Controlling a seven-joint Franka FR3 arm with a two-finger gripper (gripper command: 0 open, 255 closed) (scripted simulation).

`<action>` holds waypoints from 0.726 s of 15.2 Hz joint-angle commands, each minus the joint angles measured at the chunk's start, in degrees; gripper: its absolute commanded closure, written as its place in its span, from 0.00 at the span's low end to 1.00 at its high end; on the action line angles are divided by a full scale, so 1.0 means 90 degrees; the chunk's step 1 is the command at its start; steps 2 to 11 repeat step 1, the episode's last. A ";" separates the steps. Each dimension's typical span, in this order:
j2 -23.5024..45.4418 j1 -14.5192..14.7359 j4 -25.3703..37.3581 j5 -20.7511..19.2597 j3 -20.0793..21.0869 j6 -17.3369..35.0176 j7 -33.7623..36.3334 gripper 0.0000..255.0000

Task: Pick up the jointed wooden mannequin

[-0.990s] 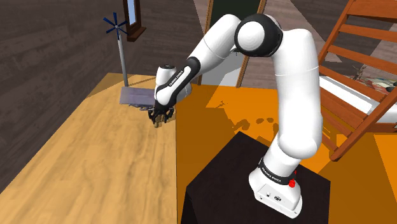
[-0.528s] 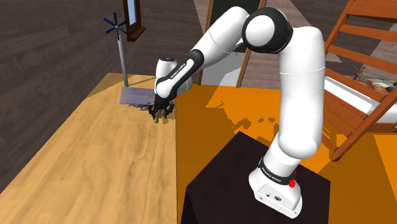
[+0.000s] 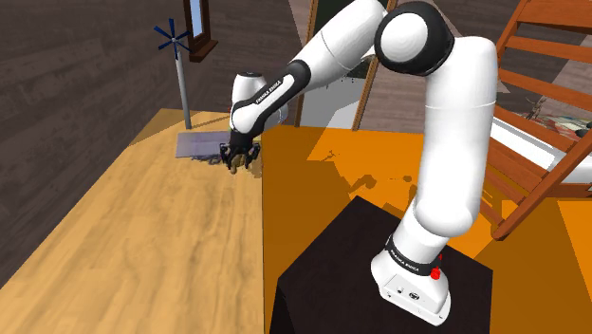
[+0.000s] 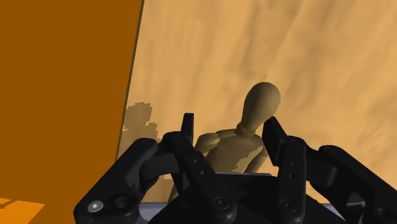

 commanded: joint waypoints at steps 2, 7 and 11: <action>-0.0034 -0.0002 0.0023 0.0003 0.0002 -0.0055 0.0000 1.00; -0.0034 -0.0002 0.0023 0.0003 0.0002 -0.0055 0.0000 1.00; -0.0034 -0.0002 0.0023 0.0003 0.0002 -0.0055 0.0000 1.00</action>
